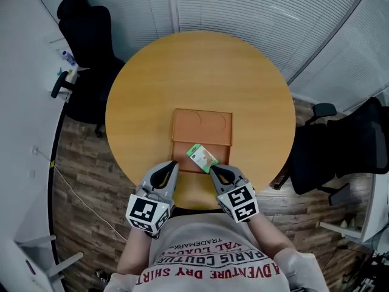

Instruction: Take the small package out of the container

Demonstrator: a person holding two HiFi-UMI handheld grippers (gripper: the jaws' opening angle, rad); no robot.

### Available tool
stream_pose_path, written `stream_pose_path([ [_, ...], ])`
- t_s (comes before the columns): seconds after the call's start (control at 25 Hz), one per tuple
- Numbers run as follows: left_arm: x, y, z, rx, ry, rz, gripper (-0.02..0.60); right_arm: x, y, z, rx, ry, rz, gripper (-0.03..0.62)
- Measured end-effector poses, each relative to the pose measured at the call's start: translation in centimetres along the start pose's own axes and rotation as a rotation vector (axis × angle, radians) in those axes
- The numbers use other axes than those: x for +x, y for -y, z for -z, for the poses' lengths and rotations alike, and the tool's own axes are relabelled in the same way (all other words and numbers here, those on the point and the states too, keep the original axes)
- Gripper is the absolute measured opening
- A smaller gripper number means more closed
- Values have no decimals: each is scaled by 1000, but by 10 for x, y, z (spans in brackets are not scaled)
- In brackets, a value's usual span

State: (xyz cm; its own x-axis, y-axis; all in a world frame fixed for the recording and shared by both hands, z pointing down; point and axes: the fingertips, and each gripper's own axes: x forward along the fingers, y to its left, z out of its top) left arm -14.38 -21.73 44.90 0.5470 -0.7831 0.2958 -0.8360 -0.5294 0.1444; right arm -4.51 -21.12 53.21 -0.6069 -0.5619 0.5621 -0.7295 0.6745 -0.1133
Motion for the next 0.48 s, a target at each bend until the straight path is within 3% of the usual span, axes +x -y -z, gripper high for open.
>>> stream_pose_path([
  [0.24,19,-22,-3,-26,22,64,11,33,15,11,13,-94,48,56],
  [0.48,33,-45,-3,-71,35,108,11,73,22,33,-34,-239,60,274],
])
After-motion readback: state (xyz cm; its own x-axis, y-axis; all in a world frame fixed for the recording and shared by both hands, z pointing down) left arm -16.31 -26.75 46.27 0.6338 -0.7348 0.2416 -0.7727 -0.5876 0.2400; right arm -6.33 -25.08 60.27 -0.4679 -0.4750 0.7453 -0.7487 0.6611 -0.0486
